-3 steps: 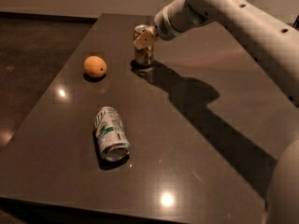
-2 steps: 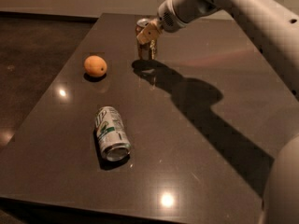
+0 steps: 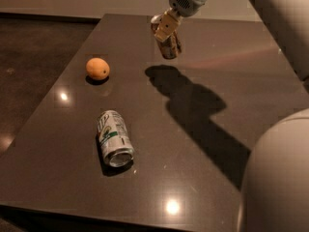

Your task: Knock orange can over

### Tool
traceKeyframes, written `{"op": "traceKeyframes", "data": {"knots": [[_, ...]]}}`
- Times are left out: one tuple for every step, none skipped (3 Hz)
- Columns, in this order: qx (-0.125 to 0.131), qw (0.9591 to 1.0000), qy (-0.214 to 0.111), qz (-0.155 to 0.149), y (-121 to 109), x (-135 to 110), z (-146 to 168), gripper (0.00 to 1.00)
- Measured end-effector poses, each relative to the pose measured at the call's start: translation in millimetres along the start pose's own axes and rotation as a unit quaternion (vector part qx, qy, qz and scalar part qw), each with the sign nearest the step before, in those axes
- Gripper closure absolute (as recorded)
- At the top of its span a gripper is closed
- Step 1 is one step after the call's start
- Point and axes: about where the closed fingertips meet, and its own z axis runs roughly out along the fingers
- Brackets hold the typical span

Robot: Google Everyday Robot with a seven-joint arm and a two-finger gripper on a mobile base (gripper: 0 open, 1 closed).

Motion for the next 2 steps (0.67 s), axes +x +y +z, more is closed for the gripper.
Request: {"op": "traceKeyframes", "data": {"knots": [[-0.025, 0.9933, 0.095, -0.061, 20.3, 29.4, -2.8, 0.83], [-0.054, 0.9788, 0.165, -0.109, 42.1, 57.8, 2.1, 0.59]]}}
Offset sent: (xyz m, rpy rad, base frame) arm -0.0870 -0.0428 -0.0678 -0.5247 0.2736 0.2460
